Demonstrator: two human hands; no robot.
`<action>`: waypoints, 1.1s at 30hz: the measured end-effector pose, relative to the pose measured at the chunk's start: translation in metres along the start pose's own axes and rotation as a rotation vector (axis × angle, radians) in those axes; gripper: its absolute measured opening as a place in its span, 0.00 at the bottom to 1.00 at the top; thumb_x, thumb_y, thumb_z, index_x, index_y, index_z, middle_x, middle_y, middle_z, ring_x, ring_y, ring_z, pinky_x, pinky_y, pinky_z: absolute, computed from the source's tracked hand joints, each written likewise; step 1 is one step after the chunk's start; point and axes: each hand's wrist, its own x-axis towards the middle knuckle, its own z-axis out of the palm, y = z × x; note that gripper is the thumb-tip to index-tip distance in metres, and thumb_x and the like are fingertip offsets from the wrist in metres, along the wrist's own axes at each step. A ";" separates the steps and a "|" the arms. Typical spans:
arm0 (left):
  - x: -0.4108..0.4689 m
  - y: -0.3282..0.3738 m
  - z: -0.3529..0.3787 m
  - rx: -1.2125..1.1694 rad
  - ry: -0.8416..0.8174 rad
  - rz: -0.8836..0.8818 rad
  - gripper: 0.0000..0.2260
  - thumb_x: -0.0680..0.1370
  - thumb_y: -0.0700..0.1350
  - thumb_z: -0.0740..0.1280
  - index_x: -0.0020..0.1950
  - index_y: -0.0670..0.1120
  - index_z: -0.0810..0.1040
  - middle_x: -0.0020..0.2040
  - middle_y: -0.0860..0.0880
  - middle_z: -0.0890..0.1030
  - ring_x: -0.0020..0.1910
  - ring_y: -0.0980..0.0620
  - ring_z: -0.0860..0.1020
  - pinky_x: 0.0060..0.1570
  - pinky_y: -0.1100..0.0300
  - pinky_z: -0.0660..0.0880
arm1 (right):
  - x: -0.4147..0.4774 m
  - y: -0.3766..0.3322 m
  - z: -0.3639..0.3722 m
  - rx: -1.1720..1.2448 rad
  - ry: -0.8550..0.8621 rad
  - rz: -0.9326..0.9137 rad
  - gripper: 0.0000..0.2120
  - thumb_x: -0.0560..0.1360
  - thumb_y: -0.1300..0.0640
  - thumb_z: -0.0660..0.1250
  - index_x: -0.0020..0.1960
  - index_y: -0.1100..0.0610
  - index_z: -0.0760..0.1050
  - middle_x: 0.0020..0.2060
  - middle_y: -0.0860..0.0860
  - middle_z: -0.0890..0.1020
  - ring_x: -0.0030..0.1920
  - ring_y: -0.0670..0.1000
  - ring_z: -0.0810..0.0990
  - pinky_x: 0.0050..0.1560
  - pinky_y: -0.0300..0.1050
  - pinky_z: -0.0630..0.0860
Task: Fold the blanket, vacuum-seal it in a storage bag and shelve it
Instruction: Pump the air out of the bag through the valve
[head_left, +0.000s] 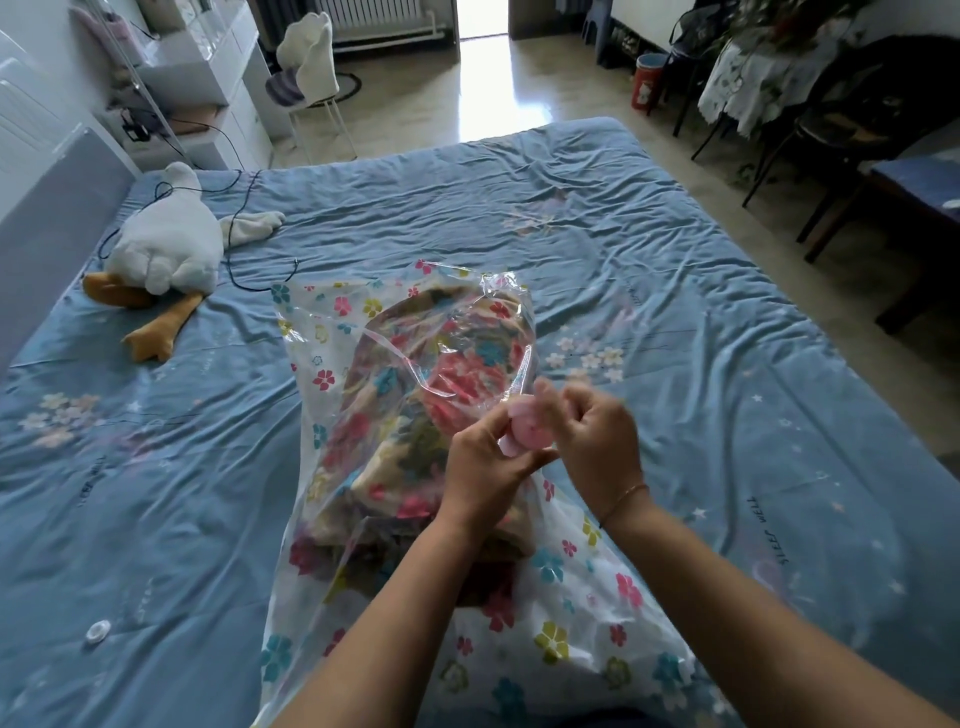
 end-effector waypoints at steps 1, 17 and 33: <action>0.000 0.001 -0.001 -0.001 -0.008 -0.003 0.25 0.65 0.39 0.79 0.59 0.56 0.79 0.53 0.58 0.83 0.54 0.61 0.81 0.55 0.63 0.76 | -0.002 0.008 0.002 -0.052 -0.034 0.048 0.29 0.70 0.31 0.59 0.26 0.53 0.60 0.22 0.47 0.63 0.26 0.46 0.63 0.31 0.52 0.68; -0.001 0.005 -0.001 0.031 0.001 0.032 0.23 0.66 0.43 0.80 0.58 0.52 0.80 0.51 0.56 0.84 0.52 0.58 0.82 0.54 0.59 0.78 | 0.000 -0.014 -0.017 0.105 0.019 -0.016 0.33 0.71 0.35 0.63 0.28 0.66 0.66 0.22 0.50 0.66 0.26 0.47 0.61 0.28 0.46 0.64; 0.001 0.006 -0.002 0.046 0.020 0.072 0.27 0.65 0.44 0.80 0.60 0.60 0.76 0.55 0.58 0.83 0.56 0.59 0.80 0.60 0.59 0.76 | 0.005 -0.061 -0.039 0.338 0.229 -0.210 0.29 0.77 0.50 0.66 0.29 0.72 0.63 0.21 0.59 0.65 0.24 0.42 0.62 0.27 0.40 0.62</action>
